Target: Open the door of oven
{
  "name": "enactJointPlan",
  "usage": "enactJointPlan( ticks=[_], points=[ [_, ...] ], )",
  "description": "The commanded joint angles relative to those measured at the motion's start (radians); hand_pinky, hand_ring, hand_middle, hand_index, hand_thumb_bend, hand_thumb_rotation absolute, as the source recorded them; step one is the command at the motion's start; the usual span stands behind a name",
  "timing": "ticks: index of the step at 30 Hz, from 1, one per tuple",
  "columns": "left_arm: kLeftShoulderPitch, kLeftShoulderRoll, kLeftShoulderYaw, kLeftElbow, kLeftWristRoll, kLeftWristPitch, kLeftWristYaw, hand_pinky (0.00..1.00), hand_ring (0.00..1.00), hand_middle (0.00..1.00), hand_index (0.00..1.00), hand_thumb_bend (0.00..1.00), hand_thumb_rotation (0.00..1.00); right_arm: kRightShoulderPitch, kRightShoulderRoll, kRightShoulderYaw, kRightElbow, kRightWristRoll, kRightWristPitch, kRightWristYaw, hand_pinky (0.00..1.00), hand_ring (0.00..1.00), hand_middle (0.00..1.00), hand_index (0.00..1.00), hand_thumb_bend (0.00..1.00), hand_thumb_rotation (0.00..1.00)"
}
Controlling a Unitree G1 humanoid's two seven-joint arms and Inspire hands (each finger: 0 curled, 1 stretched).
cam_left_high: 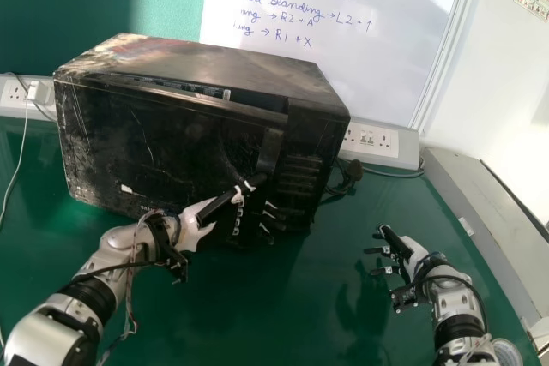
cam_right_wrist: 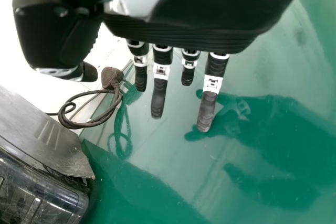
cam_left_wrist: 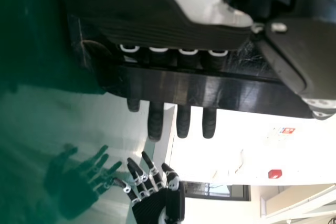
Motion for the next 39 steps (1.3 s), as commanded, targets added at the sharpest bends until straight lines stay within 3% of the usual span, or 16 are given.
enactJointPlan(
  ticks=[1, 4, 7, 9, 12, 15, 19, 22, 27, 29, 39],
  points=[
    [-0.033, -0.021, -0.012, 0.008, -0.001, 0.018, -0.043, 0.17, 0.32, 0.66, 0.8, 1.0, 0.97, 0.001, -0.003, 0.002, 0.003, 0.001, -0.002, 0.001, 0.75, 0.71, 0.73, 0.94, 0.51, 0.48],
    [-0.034, -0.022, -0.008, 0.01, -0.005, 0.024, -0.062, 0.16, 0.28, 0.61, 0.79, 0.99, 0.95, 0.001, -0.001, 0.011, 0.003, -0.009, 0.001, -0.01, 0.61, 0.66, 0.71, 0.93, 0.47, 0.49],
    [-0.034, -0.02, -0.01, 0.009, -0.001, 0.018, -0.062, 0.14, 0.24, 0.57, 0.78, 0.98, 0.96, 0.001, -0.003, 0.01, 0.003, -0.007, -0.004, -0.002, 0.62, 0.65, 0.72, 0.93, 0.48, 0.51],
    [-0.037, -0.02, -0.008, 0.011, -0.003, 0.023, -0.064, 0.1, 0.2, 0.54, 0.77, 0.99, 0.95, 0.002, -0.003, -0.009, 0.004, 0.013, 0.0, 0.009, 0.58, 0.66, 0.76, 0.93, 0.49, 0.46],
    [-0.039, -0.019, -0.008, 0.013, -0.002, 0.028, -0.063, 0.07, 0.15, 0.51, 0.76, 1.0, 0.94, 0.002, -0.005, -0.003, 0.004, 0.006, 0.0, 0.009, 0.6, 0.66, 0.75, 0.92, 0.51, 0.46],
    [-0.04, -0.019, -0.006, 0.014, -0.004, 0.036, -0.064, 0.05, 0.12, 0.47, 0.75, 1.0, 0.92, 0.002, -0.006, -0.001, 0.004, 0.004, -0.001, 0.016, 0.71, 0.67, 0.71, 0.94, 0.54, 0.51],
    [-0.041, -0.018, -0.006, 0.013, -0.005, 0.048, -0.069, 0.04, 0.11, 0.41, 0.75, 1.0, 0.93, 0.0, -0.005, 0.008, 0.004, -0.005, 0.003, 0.006, 0.71, 0.67, 0.71, 0.95, 0.53, 0.5],
    [-0.045, -0.015, -0.008, 0.01, -0.005, 0.071, -0.071, 0.04, 0.1, 0.33, 0.73, 1.0, 0.91, -0.001, -0.004, 0.018, 0.003, -0.015, -0.002, -0.004, 0.63, 0.66, 0.7, 0.93, 0.5, 0.5],
    [-0.045, -0.011, -0.014, 0.003, -0.001, 0.067, -0.088, 0.02, 0.07, 0.19, 0.7, 1.0, 0.93, -0.003, -0.003, 0.002, 0.005, 0.001, 0.012, -0.003, 0.71, 0.65, 0.69, 0.92, 0.57, 0.48],
    [-0.045, -0.009, -0.017, 0.004, 0.003, 0.059, -0.089, 0.01, 0.06, 0.16, 0.66, 1.0, 0.94, -0.003, -0.003, -0.004, 0.005, 0.007, 0.015, 0.001, 0.59, 0.65, 0.7, 0.93, 0.54, 0.46],
    [-0.05, -0.004, -0.018, 0.013, 0.003, 0.057, -0.115, 0.0, 0.04, 0.09, 0.39, 1.0, 0.92, 0.001, -0.004, 0.003, 0.004, -0.001, -0.002, 0.002, 0.61, 0.63, 0.7, 0.92, 0.5, 0.47]
  ],
)
